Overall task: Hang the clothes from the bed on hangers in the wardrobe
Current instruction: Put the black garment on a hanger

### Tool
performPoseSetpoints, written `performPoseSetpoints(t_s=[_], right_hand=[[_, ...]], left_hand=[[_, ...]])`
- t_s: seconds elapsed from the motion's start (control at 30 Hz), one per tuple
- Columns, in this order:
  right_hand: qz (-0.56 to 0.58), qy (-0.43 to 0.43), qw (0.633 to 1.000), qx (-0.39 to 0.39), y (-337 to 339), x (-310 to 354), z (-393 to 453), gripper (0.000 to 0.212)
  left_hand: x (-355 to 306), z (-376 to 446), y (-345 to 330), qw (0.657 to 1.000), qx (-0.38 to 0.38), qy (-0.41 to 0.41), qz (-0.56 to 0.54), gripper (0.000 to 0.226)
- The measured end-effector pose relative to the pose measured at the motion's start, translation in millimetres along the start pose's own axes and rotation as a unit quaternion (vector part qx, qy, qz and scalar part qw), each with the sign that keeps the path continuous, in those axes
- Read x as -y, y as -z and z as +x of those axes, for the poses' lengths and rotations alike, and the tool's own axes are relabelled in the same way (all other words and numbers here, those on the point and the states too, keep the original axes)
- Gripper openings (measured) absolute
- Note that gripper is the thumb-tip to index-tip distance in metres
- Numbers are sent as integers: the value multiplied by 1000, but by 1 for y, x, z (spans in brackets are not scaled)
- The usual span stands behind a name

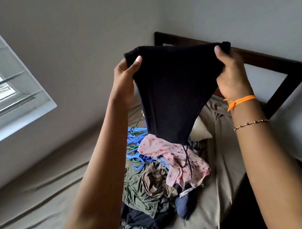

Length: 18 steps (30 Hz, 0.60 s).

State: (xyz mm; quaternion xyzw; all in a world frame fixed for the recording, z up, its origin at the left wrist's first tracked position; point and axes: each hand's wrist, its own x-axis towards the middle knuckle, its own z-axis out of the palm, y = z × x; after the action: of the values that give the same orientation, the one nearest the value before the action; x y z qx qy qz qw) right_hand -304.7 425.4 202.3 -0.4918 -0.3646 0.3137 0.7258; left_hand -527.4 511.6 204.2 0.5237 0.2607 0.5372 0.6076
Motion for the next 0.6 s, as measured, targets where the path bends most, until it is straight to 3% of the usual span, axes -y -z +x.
performPoseSetpoints(t_s=[0.13, 0.2, 0.27, 0.33, 0.4, 0.5, 0.6], right_hand=[[29, -49, 998, 14, 22, -39, -60, 19], [-21, -117, 993, 10, 37, -84, -99, 36], [-85, -206, 975, -10, 58, -142, -141, 58], [-138, -309, 941, -19, 77, -190, -180, 57], [-176, -419, 890, -21, 92, -227, -217, 36], [-246, -525, 815, -5, 109, -262, -261, 21], [-328, -548, 769, 31, 109, -276, -279, 22]], left_hand=[[51, -68, 36, 998, -12, 60, -21, 15], [89, -110, 59, 987, -22, 160, 5, 12], [131, -152, 83, 946, -54, 306, 94, 7], [168, -188, 105, 860, -81, 473, 174, 18], [197, -219, 120, 788, -89, 583, 178, 19], [225, -256, 134, 757, -101, 625, 163, 23], [244, -280, 143, 748, -88, 628, 196, 18]])
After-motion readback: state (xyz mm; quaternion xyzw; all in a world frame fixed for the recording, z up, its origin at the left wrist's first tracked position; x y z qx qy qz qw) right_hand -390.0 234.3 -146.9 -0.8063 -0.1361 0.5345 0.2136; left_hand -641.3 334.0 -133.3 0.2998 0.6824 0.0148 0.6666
